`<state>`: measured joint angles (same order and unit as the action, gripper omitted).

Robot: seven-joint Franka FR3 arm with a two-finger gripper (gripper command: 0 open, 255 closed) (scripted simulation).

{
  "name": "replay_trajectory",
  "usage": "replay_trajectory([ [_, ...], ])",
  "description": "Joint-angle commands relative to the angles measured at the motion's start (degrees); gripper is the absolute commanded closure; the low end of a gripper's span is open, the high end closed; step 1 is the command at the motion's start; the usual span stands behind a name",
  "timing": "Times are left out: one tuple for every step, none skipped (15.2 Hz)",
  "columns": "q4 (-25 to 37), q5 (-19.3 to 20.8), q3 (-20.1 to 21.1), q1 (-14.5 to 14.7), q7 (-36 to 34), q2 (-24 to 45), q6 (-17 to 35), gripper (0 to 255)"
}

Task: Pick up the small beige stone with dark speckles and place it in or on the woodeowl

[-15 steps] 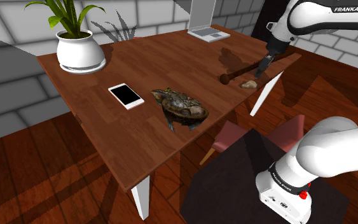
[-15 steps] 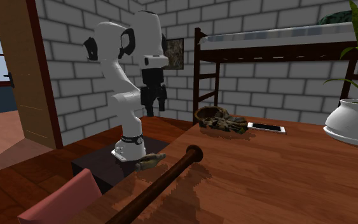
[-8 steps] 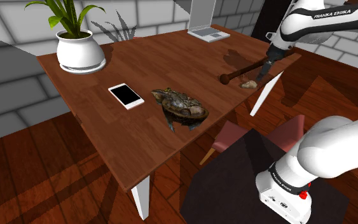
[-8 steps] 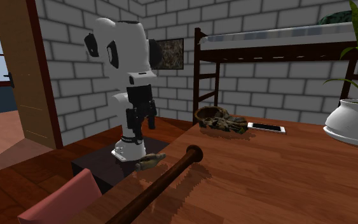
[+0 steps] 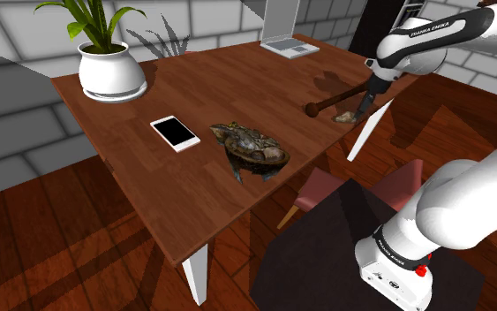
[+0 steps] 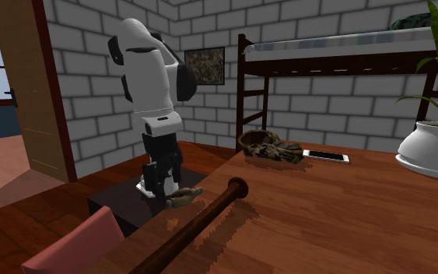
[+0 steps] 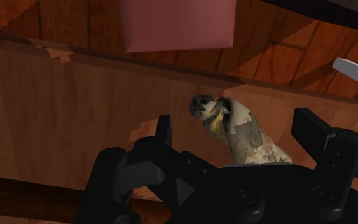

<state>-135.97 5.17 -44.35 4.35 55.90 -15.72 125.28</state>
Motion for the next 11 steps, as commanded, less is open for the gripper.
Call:
replay_trajectory([
  [-0.7,-0.8,-0.6,0.4,0.7,1.1,1.7,0],
  [-1.1,-1.1,-0.8,0.6,1.0,1.7,2.5,0],
  [-1.5,-1.5,-1.1,0.8,1.3,2.3,3.4,0],
  [-1.7,-1.8,-1.2,0.9,1.5,2.6,3.9,0],
  [-1.7,-1.8,-1.2,0.9,1.5,2.6,3.9,0],
  [-1.7,-1.8,-1.2,0.9,1.5,2.6,3.9,0],
  [-1.7,-1.8,-1.2,0.9,1.5,2.6,3.9,0],
  [-1.7,-1.8,-1.2,0.9,1.5,2.6,3.9,0],
  [-1.7,-1.8,-1.2,0.9,1.5,2.6,3.9,0],
  [-1.7,-1.8,-1.2,0.9,1.5,2.6,3.9,0],
  [-1.7,-1.8,-1.2,0.9,1.5,2.6,3.8,0],
])
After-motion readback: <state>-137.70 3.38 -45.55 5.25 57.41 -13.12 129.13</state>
